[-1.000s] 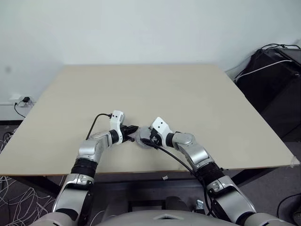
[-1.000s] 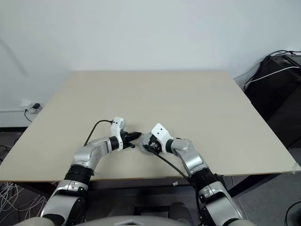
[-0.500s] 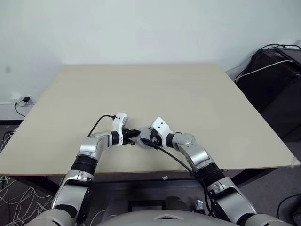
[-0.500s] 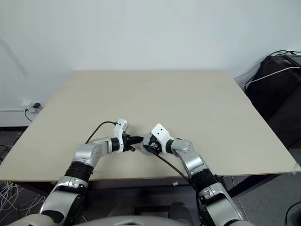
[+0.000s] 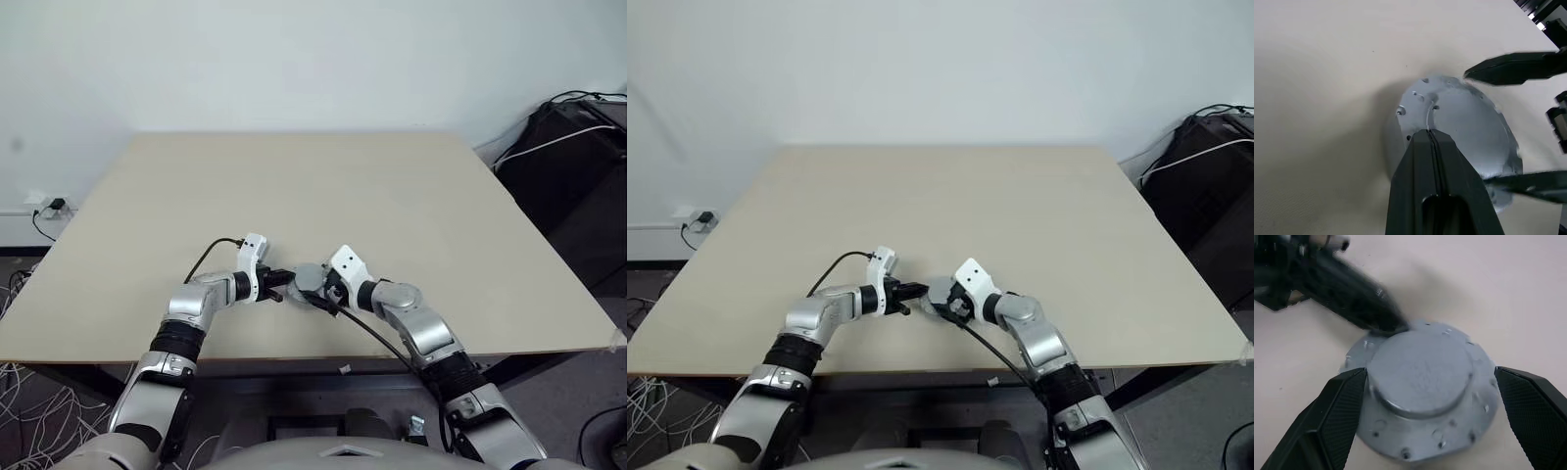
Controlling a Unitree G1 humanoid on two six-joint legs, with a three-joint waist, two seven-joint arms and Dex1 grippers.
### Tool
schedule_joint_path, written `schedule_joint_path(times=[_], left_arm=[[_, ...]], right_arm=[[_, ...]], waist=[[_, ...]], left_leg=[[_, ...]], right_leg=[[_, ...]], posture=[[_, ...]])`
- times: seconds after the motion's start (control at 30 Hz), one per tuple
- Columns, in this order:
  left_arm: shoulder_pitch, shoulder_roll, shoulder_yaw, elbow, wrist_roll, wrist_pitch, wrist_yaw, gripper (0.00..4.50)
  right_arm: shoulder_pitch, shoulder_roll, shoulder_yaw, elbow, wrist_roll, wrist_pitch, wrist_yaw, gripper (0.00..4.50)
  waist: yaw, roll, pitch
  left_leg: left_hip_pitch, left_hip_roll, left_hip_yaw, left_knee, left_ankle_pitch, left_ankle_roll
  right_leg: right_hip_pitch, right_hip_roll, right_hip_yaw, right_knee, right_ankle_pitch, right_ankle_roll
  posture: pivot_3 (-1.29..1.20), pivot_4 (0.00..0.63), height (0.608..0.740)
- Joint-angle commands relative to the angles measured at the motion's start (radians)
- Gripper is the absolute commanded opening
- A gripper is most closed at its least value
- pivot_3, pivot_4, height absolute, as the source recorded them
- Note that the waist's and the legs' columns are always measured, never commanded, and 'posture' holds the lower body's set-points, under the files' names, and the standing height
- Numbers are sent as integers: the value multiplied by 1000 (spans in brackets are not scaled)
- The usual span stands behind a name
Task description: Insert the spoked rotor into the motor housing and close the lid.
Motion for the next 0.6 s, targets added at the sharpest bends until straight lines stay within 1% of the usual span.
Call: schedule_joint_path(times=[0.03,0.07,0.13,0.23,0.37,0.5,0.6], left_arm=[[-11,2,-27,12,21,2,-6,0],[-11,1,-28,14,22,0,-7,0],[-11,0,-29,15,24,-3,-8,0],[-11,-1,-28,14,28,-5,-10,0],[-10,-2,-26,15,33,-10,-13,0],[-8,0,-27,14,39,-12,-13,0],[-9,0,-26,15,43,-14,-14,0]], right_arm=[[18,-14,-91,-147,53,36,-31,4487],[34,-9,-120,-165,70,63,-49,4487],[62,3,-160,-180,95,111,-81,4487],[96,24,-201,-188,133,186,-114,4487],[123,88,-275,-198,240,321,-148,4487],[118,195,-411,-186,415,530,-208,4487],[102,243,-491,-154,494,636,-257,4487]], waist=[[1,0,0],[3,-1,0],[5,-1,0],[8,-1,0],[7,-1,1],[7,-1,1],[7,-1,1]], left_leg=[[0,0,0,0,0,0],[0,0,0,0,0,0],[0,0,-1,-1,0,0],[0,1,-1,-1,0,0],[0,1,0,-1,0,0],[0,2,-1,-1,0,0],[0,2,-1,-2,0,0]], right_leg=[[0,0,0,0,0,1],[0,0,0,0,-2,3],[0,0,0,0,-2,3],[0,0,0,-1,0,-1],[0,-1,0,0,-1,-2],[0,-1,0,0,0,-1],[-1,-2,0,0,0,-1]], posture=[[0,0,740],[0,0,740],[0,0,740],[0,0,740],[0,0,740],[0,0,740],[0,0,740]])
